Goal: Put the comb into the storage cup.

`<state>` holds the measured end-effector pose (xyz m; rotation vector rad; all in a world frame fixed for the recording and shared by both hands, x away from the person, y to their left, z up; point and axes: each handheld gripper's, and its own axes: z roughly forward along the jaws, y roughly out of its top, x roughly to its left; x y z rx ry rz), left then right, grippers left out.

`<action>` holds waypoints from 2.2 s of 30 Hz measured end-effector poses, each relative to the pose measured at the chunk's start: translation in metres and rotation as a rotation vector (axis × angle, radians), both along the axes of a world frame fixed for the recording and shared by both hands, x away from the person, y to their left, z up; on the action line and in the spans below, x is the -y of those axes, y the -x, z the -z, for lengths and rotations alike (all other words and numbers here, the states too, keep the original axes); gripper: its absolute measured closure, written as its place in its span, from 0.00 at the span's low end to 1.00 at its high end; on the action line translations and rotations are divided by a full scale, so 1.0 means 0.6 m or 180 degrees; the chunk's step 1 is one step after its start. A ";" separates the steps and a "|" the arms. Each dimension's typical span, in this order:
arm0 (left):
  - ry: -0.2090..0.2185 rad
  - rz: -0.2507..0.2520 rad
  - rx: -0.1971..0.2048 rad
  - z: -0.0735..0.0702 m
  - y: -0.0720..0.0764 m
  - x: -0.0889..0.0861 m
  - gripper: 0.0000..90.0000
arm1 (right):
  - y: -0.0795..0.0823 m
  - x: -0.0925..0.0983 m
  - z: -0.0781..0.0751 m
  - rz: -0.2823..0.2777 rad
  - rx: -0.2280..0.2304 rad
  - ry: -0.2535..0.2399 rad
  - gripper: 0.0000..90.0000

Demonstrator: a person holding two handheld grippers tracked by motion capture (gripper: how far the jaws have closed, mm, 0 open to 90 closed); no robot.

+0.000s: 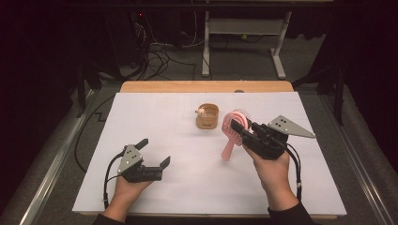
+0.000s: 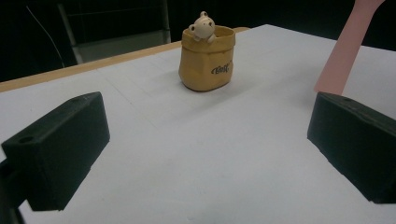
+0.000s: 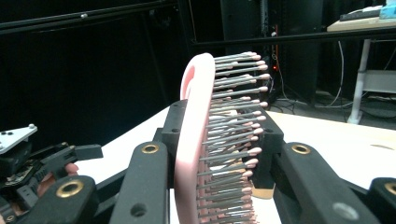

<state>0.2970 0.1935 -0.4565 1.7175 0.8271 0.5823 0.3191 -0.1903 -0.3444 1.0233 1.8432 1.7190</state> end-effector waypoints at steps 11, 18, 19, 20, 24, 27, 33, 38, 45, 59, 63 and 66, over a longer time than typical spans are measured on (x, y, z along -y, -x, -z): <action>-0.0024 0.0027 0.0051 0.001 0.002 0.000 0.00 | -0.013 0.013 -0.003 0.0131 0.0058 0.0028 0.74; -0.0006 0.0057 0.0075 0.001 0.004 0.001 0.00 | -0.023 0.012 -0.013 0.0181 0.0114 0.0009 0.74; -0.0007 0.0060 0.0079 0.000 0.004 0.001 0.00 | -0.024 0.012 -0.015 0.0184 0.0126 0.0013 0.74; 0.0009 0.0064 0.0079 0.001 0.004 0.002 0.00 | -0.026 0.011 -0.018 0.0190 0.0145 0.0008 0.74; -0.0019 0.0089 0.0076 0.001 0.005 0.003 0.00 | -0.032 0.009 -0.024 0.0212 0.0174 -0.0014 0.74; -0.0024 0.0088 0.0098 0.001 0.006 0.003 0.00 | -0.039 0.005 -0.028 0.0233 0.0199 -0.0018 0.74; -0.0014 0.0098 0.0118 0.001 0.007 0.004 0.00 | -0.049 -0.002 -0.039 0.0269 0.0261 -0.0024 0.74; -0.0041 0.0135 0.0106 0.002 0.007 0.007 0.00 | -0.057 -0.005 -0.048 0.0301 0.0307 -0.0047 0.74; -0.0085 0.0154 0.0123 0.003 0.006 0.007 0.00 | -0.069 -0.008 -0.061 0.0348 0.0361 -0.0081 0.74; -0.0061 0.0178 0.0143 0.002 0.008 0.009 0.00 | -0.101 -0.026 -0.076 0.0418 0.0414 -0.0078 0.74; -0.0102 0.0204 0.0157 0.001 0.009 0.010 0.00 | -0.111 -0.033 -0.081 0.0430 0.0435 -0.0080 0.74; -0.0097 0.0203 0.0156 0.001 0.009 0.011 0.00 | -0.117 -0.039 -0.084 0.0440 0.0450 -0.0079 0.74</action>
